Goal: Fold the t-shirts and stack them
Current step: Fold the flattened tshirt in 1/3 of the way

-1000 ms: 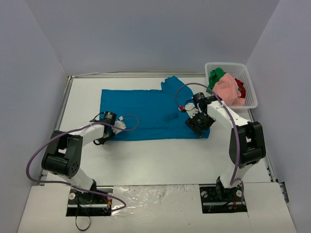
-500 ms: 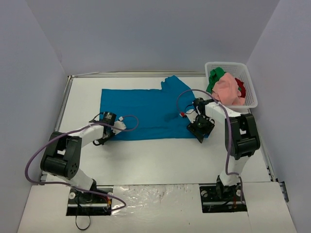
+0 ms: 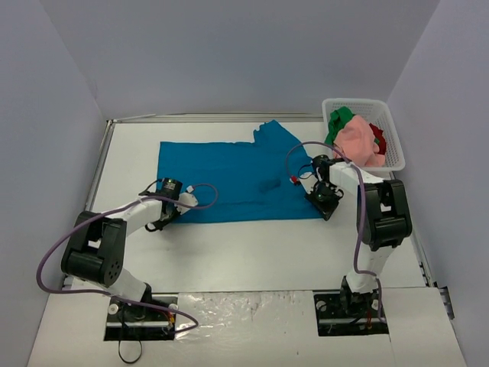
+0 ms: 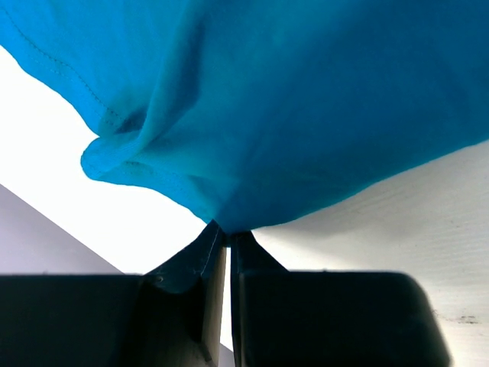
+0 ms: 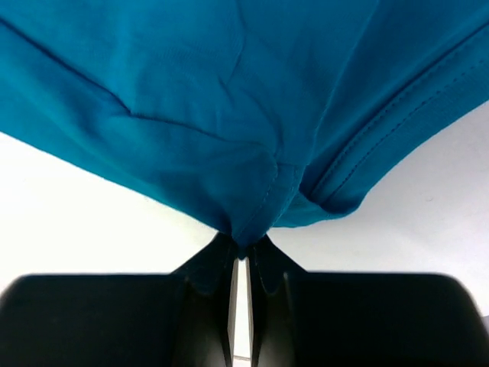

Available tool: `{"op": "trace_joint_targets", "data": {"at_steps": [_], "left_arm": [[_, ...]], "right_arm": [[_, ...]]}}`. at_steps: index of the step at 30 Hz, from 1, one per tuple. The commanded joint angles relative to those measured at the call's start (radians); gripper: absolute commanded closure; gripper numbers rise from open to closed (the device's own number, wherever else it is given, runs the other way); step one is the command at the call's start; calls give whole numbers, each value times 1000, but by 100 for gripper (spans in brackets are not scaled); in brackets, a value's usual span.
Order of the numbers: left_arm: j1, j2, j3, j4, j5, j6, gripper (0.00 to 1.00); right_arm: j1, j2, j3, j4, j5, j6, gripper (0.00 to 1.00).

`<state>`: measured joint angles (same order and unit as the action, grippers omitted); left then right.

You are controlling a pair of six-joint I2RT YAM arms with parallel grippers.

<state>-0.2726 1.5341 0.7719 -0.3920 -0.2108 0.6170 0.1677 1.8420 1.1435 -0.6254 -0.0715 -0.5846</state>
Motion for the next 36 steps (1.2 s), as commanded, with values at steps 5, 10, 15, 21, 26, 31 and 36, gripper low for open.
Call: {"op": "trace_joint_targets", "data": {"at_steps": [5,10,15,21,26,31,36], "left_arm": [[18,-101,38,-87,-62,32,98],[33,-149,112,-158,-79,59,98],[38,-216,176,-237,-93,70,97],[38,-336,164,-364,-67,95,98],[38,-426,83,-415,-52,122,98],[36,-488,20,-472,-26,141,97],[36,-529,4,-639,124,216,83]], "right_arm": [[-4,-139,4,-108,-11,-12,100],[-8,-194,88,-181,6,-21,100],[-11,-248,121,-244,-1,-30,100],[-11,-366,85,-315,-7,-58,100],[-11,-437,59,-375,-33,-80,100],[-11,-490,16,-430,-54,-103,100],[-11,-520,-2,-557,-148,-181,76]]}}
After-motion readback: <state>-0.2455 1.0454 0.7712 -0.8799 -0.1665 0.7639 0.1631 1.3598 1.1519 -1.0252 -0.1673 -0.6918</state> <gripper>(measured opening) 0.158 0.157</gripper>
